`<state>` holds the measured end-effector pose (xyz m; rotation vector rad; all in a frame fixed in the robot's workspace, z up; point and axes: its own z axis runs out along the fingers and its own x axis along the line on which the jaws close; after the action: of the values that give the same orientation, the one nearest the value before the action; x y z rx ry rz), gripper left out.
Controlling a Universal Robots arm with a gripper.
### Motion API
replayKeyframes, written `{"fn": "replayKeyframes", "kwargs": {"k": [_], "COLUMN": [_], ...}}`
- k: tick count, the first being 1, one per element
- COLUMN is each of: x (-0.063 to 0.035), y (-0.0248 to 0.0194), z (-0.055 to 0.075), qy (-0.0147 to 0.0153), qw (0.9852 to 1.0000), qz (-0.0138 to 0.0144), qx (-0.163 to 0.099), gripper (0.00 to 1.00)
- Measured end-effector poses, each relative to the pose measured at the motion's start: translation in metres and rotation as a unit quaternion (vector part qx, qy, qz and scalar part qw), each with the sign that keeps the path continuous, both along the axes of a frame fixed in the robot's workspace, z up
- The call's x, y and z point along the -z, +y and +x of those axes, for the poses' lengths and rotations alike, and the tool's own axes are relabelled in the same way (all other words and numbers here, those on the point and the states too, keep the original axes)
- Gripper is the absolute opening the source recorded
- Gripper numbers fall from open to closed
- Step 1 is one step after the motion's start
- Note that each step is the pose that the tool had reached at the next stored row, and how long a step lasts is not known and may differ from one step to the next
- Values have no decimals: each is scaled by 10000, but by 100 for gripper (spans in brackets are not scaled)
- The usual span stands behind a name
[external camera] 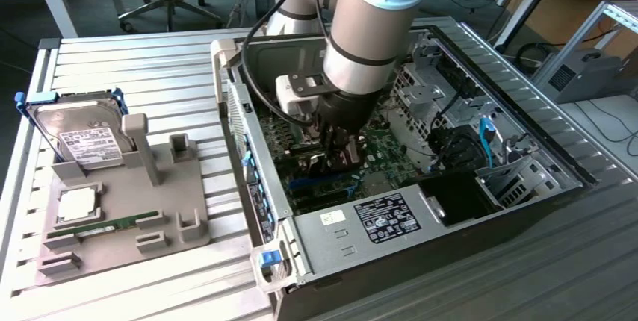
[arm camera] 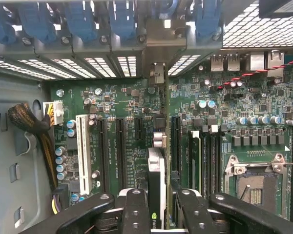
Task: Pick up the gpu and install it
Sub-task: 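Insert the gpu into the slot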
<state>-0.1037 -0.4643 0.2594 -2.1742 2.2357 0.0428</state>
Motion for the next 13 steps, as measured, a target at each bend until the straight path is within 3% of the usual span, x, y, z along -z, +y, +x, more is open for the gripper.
{"fn": "replayKeyframes", "kwargs": {"k": [4, 13], "x": [13, 32], "y": [-14, -14], "z": [0, -1], "qy": [-1, 0], "qw": [10000, 10000], "qz": [34, 49], "qx": [0, 0], "gripper": [27, 27]}}
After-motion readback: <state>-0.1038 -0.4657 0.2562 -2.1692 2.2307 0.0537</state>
